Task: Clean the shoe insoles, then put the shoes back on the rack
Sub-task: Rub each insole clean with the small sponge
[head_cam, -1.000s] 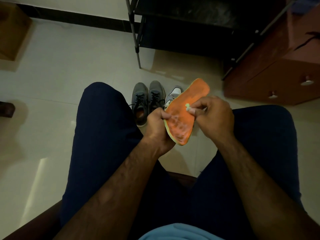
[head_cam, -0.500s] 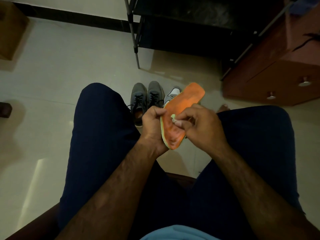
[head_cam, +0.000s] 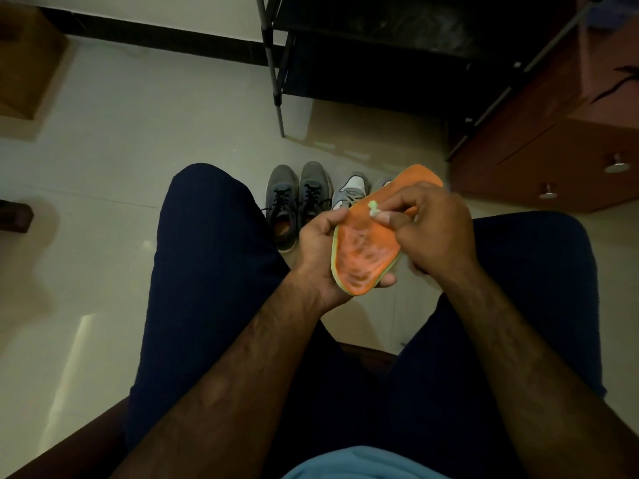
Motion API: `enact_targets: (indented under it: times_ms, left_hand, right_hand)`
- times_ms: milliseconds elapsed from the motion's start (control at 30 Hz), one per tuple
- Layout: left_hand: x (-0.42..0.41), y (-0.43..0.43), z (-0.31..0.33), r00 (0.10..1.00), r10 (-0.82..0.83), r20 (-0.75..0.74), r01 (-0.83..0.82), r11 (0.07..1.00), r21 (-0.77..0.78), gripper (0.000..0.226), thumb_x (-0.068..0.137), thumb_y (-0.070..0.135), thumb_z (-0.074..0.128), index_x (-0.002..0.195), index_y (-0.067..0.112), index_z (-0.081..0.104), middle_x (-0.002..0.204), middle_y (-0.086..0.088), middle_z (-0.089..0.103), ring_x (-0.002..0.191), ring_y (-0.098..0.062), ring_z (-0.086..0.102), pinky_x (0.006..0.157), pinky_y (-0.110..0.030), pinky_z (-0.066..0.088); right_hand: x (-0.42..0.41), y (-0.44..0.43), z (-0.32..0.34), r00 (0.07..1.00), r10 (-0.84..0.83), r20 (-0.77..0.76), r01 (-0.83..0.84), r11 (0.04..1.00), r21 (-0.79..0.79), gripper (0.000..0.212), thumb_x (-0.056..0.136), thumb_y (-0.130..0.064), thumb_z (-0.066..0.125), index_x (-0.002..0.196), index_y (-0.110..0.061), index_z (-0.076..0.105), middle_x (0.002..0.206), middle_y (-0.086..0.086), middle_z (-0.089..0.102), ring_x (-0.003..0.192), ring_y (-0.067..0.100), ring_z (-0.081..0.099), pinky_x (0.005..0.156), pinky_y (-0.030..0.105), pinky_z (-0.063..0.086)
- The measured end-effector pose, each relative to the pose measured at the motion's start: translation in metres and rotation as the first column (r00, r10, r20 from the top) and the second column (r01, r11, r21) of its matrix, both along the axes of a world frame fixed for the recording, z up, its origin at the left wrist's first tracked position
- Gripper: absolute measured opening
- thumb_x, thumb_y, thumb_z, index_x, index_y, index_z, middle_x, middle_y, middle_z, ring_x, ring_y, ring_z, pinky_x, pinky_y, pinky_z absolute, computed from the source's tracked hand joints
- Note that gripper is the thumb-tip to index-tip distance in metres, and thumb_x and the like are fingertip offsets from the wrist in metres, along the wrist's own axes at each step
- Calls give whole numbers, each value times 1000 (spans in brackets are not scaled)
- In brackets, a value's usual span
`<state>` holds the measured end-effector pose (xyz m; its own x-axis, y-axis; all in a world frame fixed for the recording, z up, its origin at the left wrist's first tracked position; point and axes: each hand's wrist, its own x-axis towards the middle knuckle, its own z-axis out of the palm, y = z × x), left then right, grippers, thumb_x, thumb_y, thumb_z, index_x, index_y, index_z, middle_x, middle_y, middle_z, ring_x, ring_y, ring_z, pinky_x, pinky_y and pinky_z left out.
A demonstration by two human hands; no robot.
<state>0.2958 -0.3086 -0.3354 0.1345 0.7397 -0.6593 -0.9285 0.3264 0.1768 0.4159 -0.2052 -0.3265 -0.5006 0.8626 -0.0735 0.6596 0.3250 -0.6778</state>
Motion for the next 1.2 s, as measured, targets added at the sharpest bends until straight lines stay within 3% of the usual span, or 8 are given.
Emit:
enact_targets:
  times_ms: [133, 300, 433, 567, 667, 933, 1100, 1200]
  left_hand:
    - [-2, -1, 0, 1000, -4, 13, 4, 1000, 16, 52, 99, 46, 37, 120, 8, 64, 100, -15, 72, 75, -31, 69, 56, -36, 55]
    - [1, 0, 1, 1000, -6, 2, 6, 999, 38, 53, 98, 45, 38, 125, 9, 65, 106, -16, 72, 80, -33, 68, 56, -38, 55]
    - [-1, -2, 2, 1000, 11, 25, -13, 998, 60, 50, 100, 44, 33, 117, 8, 64, 97, -14, 71, 76, -30, 66, 59, -35, 51]
    - [-1, -1, 3, 1000, 8, 17, -9, 999, 45, 51, 99, 45, 38, 121, 7, 66, 104, -17, 72, 78, -33, 70, 57, -37, 55]
    - [-4, -2, 3, 1000, 13, 19, -14, 999, 39, 52, 99, 45, 38, 119, 6, 65, 100, -17, 73, 76, -32, 70, 57, -36, 55]
    - [-1, -3, -3, 996, -47, 72, 40, 994, 98, 42, 99, 48, 39, 108, 16, 65, 99, -5, 60, 78, -25, 60, 55, -29, 47]
    - [-8, -3, -4, 998, -45, 35, 43, 996, 72, 48, 101, 47, 37, 118, 11, 64, 98, -11, 68, 78, -26, 62, 50, -25, 47]
    - [0, -1, -4, 995, -87, 53, 82, 992, 96, 46, 101, 49, 38, 111, 14, 67, 100, -7, 62, 80, -26, 60, 51, -26, 48]
  right_hand:
    - [-4, -17, 7, 978, 207, 4, -207, 978, -33, 5, 84, -28, 82, 86, -32, 79, 91, -23, 62, 92, 4, 63, 84, 36, 53]
    - [1, 3, 11, 990, 90, 112, -94, 995, 36, 5, 85, -35, 82, 86, -32, 78, 94, -19, 65, 92, 5, 62, 78, 30, 47]
    - [-6, -12, 14, 938, 311, 153, -324, 944, 69, 6, 88, -27, 79, 93, -30, 78, 99, -19, 61, 93, 8, 61, 78, 30, 44]
    - [0, 6, 23, 928, 235, 290, -278, 954, 116, 7, 89, -31, 78, 96, -33, 78, 94, -20, 56, 93, 3, 56, 78, 24, 33]
    - [-1, 1, 25, 900, 316, 300, -351, 934, 68, 7, 89, -30, 78, 95, -33, 77, 86, -20, 53, 86, -1, 48, 68, 16, 29]
    - [-17, -21, 21, 950, 281, 140, -302, 938, 172, 6, 89, -26, 75, 93, -29, 77, 95, -5, 67, 86, 23, 65, 78, 45, 52]
    - [2, -13, 24, 917, 318, 240, -348, 932, 97, 6, 89, -30, 77, 94, -34, 76, 96, -16, 62, 94, 15, 64, 84, 42, 47]
    - [2, -14, 27, 921, 283, 268, -333, 928, 164, 7, 90, -30, 76, 96, -32, 77, 101, -9, 69, 94, 20, 65, 86, 43, 45]
